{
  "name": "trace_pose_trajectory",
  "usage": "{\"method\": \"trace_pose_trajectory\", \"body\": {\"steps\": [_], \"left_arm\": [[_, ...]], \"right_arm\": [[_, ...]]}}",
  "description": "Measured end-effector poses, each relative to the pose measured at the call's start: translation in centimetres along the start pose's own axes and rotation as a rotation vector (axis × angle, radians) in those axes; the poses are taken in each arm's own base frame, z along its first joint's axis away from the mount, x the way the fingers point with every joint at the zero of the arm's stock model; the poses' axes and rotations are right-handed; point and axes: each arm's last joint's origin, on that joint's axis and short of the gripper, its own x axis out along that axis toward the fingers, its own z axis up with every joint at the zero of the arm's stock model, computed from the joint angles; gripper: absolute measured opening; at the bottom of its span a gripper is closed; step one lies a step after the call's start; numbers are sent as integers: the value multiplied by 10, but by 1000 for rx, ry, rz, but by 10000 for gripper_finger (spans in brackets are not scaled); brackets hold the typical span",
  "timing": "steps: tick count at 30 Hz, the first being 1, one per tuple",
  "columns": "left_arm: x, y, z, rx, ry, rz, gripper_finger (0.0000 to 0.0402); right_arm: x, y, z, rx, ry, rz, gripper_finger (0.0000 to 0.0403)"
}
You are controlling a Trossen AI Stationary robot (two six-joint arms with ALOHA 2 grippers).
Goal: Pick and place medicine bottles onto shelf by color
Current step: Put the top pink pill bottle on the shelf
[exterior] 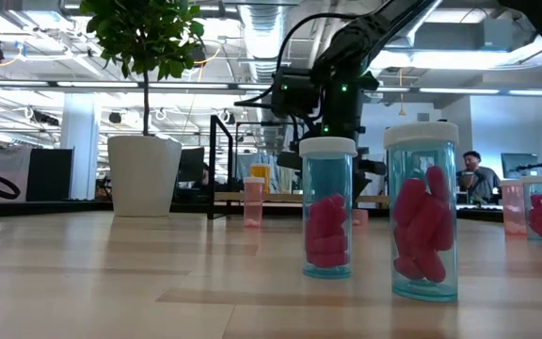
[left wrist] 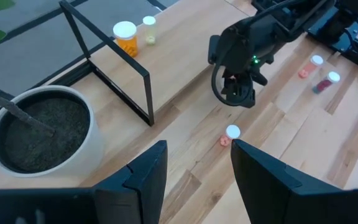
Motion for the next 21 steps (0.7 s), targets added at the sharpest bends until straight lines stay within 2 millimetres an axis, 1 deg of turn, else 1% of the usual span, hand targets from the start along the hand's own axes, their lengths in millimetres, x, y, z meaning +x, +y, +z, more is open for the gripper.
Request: {"method": "trace_pose_trajectory", "body": {"steps": [11, 14, 18, 21], "left_arm": [[0, 0, 0, -10, -1, 1, 165], [0, 0, 0, -15, -1, 1, 165], [0, 0, 0, -17, -2, 0, 165], [0, -1, 1, -23, -9, -5, 165]], "right_arm": [[0, 0, 0, -1, -1, -6, 142], [-1, 1, -2, -6, 0, -6, 124], [-9, 1, -5, -16, 8, -9, 121], [-27, -1, -7, -19, -4, 8, 130]]}}
